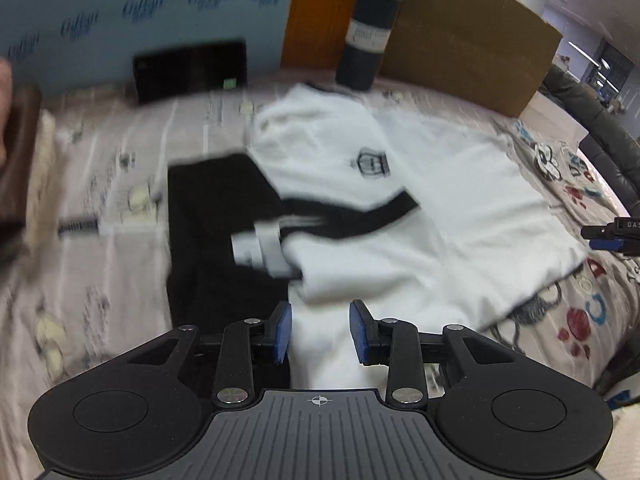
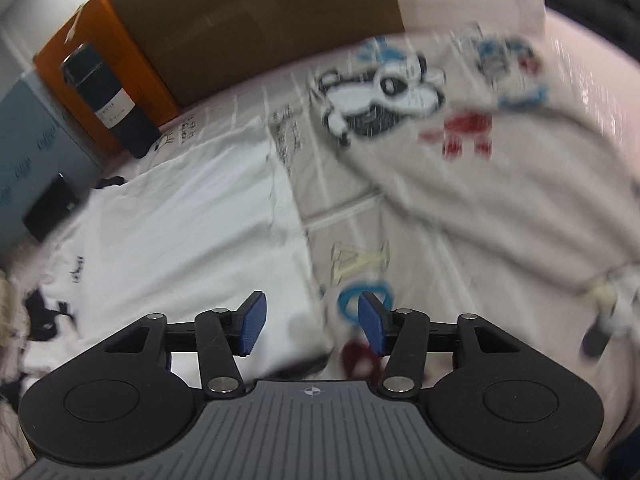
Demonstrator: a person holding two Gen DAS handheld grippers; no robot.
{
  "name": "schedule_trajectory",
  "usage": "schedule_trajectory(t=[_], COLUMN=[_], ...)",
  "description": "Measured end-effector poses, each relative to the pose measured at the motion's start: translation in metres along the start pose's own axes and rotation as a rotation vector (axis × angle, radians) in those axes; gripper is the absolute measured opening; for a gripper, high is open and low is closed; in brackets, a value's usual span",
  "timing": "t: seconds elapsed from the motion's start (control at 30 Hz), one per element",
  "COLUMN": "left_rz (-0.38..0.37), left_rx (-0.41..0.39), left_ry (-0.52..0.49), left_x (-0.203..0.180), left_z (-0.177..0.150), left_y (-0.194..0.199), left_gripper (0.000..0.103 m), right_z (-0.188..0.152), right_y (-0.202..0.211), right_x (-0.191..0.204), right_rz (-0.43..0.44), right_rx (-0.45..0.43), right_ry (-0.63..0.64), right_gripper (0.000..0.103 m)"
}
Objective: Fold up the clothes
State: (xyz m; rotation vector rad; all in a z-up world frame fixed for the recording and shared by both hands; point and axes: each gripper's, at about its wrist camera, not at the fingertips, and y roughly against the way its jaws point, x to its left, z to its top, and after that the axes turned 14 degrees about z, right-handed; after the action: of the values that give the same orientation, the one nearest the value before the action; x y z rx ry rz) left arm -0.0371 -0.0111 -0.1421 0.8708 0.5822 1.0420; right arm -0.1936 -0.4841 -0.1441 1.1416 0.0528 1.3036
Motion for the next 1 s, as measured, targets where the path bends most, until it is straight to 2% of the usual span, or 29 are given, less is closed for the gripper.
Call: schedule_trajectory(t=[0.03,0.07,0.17,0.27,0.3,0.33,0.37,0.4,0.47,0.57,0.67,0.73,0.77,0.8,0.83,0.87,0.93,1.0], left_rz=[0.004,0.010,0.008,0.024,0.044,0.053,0.057,0.065,0.085,0.104,0.088,0.071,0.062,0.071,0.091,0.111,0.174,0.285], left_rx=[0.012,0.018,0.005,-0.016,-0.026,-0.035,-0.043,-0.052,-0.072,-0.070,-0.046,-0.047,-0.049,-0.056,-0.067,-0.078,-0.101,-0.128], left_ry=[0.011,0.029,0.084,0.048,0.017,0.000,-0.004,-0.013,-0.040,-0.075,-0.102,-0.074,-0.055,-0.027,0.006,0.039,0.107,0.177], left_x=[-0.001,0.000,0.004,0.000,-0.003,-0.004,-0.005,-0.005,-0.007,-0.006,-0.003,0.002,0.006,0.011,0.017,0.023,0.038,0.057], left_z=[-0.007,-0.012,-0.018,-0.020,-0.020,-0.021,-0.021,-0.020,-0.017,-0.015,-0.015,-0.015,-0.014,-0.015,-0.017,-0.019,-0.024,-0.033], left_y=[-0.002,-0.004,-0.004,-0.004,-0.005,-0.005,-0.005,-0.005,-0.004,-0.006,-0.011,-0.008,-0.005,0.000,0.007,0.014,0.031,0.052], left_gripper=[0.032,0.032,0.031,0.012,0.006,0.005,0.005,0.004,0.004,0.004,0.005,0.012,0.013,0.015,0.020,0.022,0.027,0.030], right_z=[-0.006,-0.010,-0.018,-0.019,-0.018,-0.018,-0.018,-0.018,-0.017,-0.014,-0.015,-0.017,-0.016,-0.016,-0.015,-0.012,-0.007,0.000], right_y=[0.000,-0.001,-0.006,-0.010,-0.013,-0.016,-0.017,-0.019,-0.019,-0.016,-0.024,-0.025,-0.024,-0.021,-0.016,-0.013,-0.005,-0.003], right_x=[0.001,-0.001,-0.009,-0.011,-0.010,-0.008,-0.003,0.001,0.007,0.008,0.007,0.010,0.013,0.015,0.017,0.020,0.025,0.031], right_rz=[0.012,0.020,0.048,0.066,0.065,0.058,0.020,-0.018,-0.056,-0.099,-0.151,-0.172,-0.189,-0.213,-0.250,-0.287,-0.317,-0.309], right_rx=[0.001,-0.002,-0.013,-0.051,-0.051,-0.050,-0.044,-0.037,-0.030,-0.047,-0.018,-0.008,-0.007,-0.021,-0.048,-0.080,-0.149,-0.187], right_ry=[-0.045,-0.089,-0.230,-0.310,-0.310,-0.304,-0.265,-0.226,-0.154,-0.089,-0.024,0.008,0.024,0.033,0.034,0.037,0.053,0.089], right_gripper=[0.060,0.070,0.071,0.071,0.065,0.061,0.049,0.030,0.006,0.003,0.003,0.004,0.009,0.025,0.036,0.051,0.056,0.060])
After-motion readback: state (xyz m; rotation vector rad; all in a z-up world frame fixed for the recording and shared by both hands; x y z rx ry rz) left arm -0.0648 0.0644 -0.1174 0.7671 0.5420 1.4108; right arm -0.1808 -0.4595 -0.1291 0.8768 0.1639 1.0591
